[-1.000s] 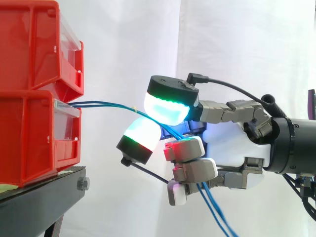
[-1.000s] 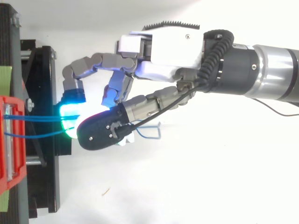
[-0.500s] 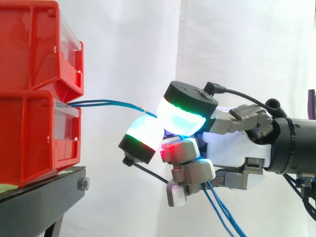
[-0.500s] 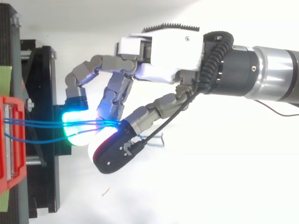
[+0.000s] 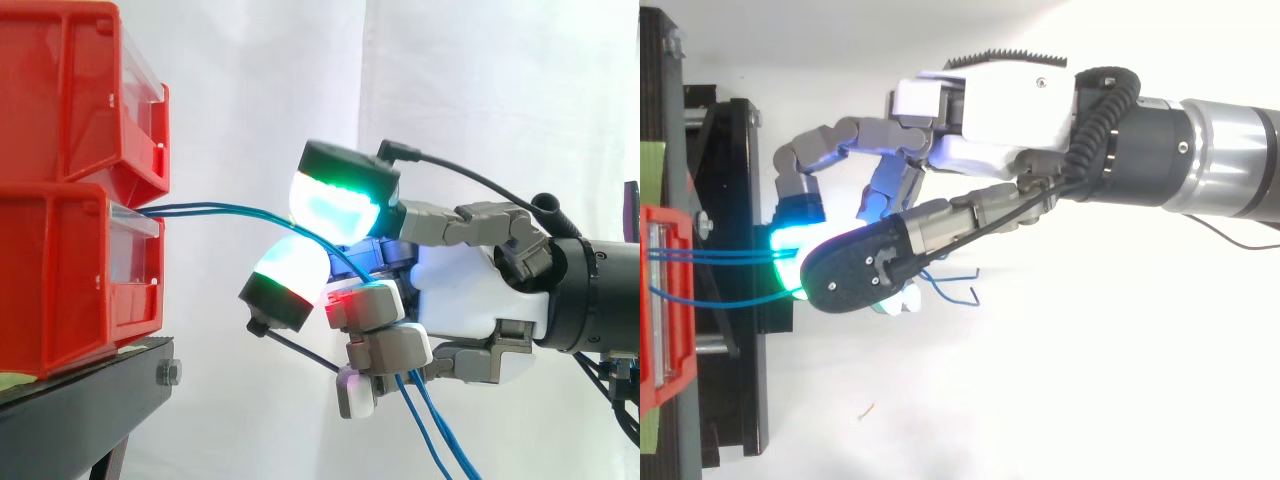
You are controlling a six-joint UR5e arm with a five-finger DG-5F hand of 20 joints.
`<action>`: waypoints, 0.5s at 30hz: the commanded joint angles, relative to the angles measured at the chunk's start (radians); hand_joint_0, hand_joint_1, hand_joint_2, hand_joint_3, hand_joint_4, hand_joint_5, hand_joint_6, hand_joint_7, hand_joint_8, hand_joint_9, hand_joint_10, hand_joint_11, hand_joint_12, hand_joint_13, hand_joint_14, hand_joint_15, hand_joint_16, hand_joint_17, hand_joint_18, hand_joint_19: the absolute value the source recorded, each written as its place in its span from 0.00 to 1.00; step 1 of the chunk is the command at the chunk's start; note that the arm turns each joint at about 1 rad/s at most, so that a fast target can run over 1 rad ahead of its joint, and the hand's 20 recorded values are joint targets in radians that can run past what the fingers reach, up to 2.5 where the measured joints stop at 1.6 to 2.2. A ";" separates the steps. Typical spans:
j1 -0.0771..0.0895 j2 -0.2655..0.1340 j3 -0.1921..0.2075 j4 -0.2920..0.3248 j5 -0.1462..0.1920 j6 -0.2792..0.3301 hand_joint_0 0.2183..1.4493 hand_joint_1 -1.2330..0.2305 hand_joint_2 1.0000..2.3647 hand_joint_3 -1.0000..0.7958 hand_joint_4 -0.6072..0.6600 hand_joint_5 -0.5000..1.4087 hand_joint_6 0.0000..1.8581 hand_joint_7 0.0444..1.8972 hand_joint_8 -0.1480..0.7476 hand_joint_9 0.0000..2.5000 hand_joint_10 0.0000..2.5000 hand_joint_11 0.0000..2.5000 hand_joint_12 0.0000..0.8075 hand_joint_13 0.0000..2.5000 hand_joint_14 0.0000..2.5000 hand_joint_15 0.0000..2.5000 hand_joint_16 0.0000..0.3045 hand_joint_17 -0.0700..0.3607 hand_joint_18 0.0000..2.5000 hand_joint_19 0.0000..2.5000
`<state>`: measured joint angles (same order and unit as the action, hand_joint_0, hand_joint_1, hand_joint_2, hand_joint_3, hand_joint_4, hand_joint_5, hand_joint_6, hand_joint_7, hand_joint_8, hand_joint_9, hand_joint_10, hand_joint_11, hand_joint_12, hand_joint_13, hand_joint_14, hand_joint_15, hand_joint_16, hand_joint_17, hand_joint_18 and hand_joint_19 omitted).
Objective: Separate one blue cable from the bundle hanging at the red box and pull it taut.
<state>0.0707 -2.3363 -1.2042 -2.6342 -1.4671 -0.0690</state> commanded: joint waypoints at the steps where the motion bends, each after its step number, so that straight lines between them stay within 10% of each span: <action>1: 0.000 0.000 0.000 -0.001 0.002 0.000 0.40 0.41 0.02 0.44 0.66 0.21 0.27 0.68 0.58 0.49 0.01 0.43 0.48 0.49 0.01 0.40 0.12 0.36 0.36 0.26; 15: 0.000 0.000 0.000 -0.004 0.004 0.000 0.46 0.26 0.01 0.34 0.64 0.18 0.34 0.65 0.56 0.46 0.01 0.45 0.50 0.47 0.01 0.39 0.13 0.37 0.35 0.25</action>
<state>0.0709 -2.3362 -1.2042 -2.6391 -1.4635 -0.0690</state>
